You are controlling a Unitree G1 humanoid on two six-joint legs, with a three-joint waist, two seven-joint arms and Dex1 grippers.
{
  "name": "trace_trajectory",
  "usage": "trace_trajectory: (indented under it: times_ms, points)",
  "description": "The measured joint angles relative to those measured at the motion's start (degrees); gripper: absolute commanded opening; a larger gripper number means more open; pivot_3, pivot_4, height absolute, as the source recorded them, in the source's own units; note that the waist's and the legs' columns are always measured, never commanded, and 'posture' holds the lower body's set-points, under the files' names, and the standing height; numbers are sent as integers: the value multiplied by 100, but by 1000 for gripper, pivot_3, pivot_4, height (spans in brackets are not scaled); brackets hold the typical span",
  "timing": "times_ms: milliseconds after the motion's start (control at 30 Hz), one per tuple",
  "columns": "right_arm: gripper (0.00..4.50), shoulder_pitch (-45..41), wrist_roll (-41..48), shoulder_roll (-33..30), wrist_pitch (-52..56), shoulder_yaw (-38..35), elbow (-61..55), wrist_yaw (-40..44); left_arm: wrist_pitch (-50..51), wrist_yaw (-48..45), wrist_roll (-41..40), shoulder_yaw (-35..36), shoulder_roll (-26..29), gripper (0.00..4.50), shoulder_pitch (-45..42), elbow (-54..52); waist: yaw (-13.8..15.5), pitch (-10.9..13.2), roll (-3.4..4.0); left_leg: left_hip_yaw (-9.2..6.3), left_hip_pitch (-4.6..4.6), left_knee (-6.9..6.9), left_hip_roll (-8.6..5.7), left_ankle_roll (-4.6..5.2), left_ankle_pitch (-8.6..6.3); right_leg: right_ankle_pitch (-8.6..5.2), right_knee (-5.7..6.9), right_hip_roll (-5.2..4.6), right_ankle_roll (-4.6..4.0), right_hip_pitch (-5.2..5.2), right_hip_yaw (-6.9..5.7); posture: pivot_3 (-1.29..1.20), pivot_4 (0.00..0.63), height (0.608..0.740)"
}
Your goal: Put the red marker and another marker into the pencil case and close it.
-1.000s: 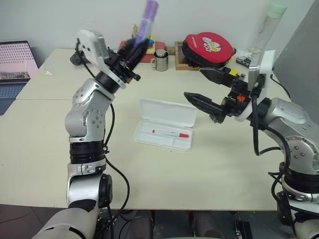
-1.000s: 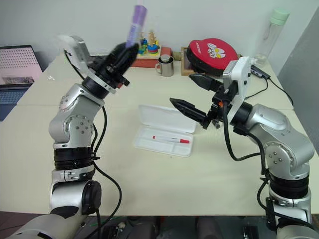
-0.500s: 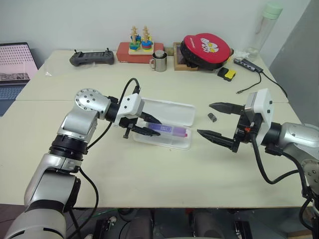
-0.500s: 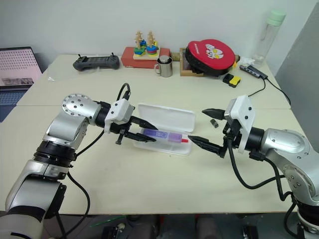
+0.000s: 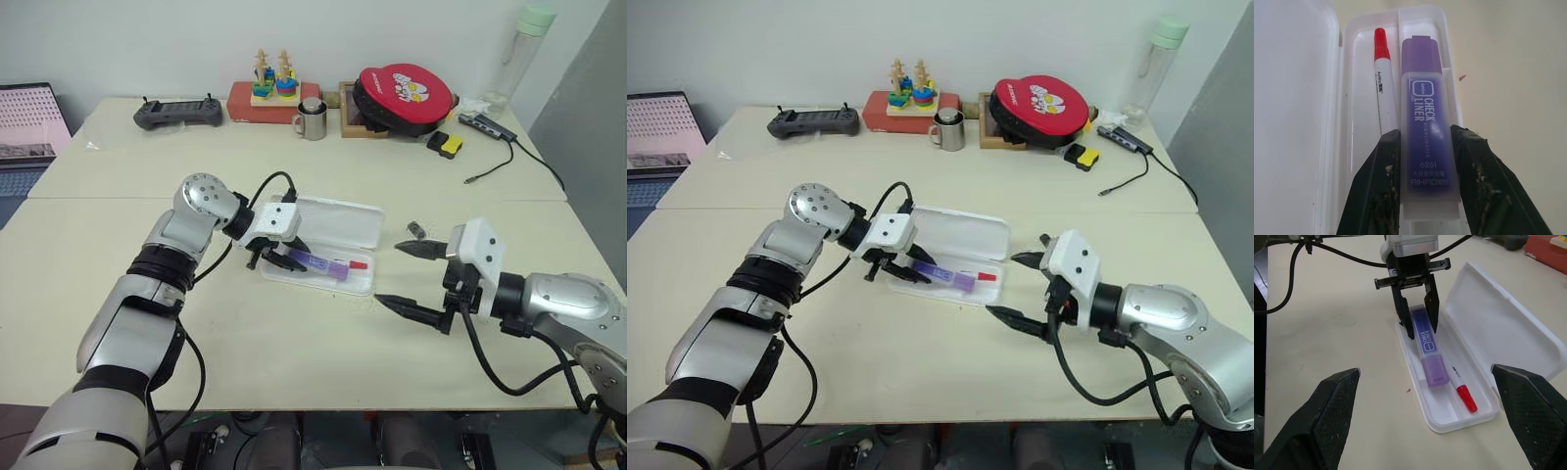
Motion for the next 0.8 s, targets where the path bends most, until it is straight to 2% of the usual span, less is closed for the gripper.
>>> trace_trajectory:
  times_ms: [267,567,800]
  points:
    - [4500,12,1,43,28,2,-68,-84,94,-128,-106,183,27,1218,0,2,6,0,0,-1,0,2,0,1,1,1,0,0,2,2,0,0,150,740]
    - [4500,10,0,100,29,112,-68,-81,-14,-264,-111,261,313,1218,51,-4,10,0,0,-1,0,2,-1,1,1,1,1,0,1,3,-1,0,150,740]
    - [4500,-131,-2,139,27,214,-20,-73,-94,-170,59,224,234,1218,153,17,10,0,0,-2,0,3,-1,2,1,1,2,0,2,3,-1,0,150,740]
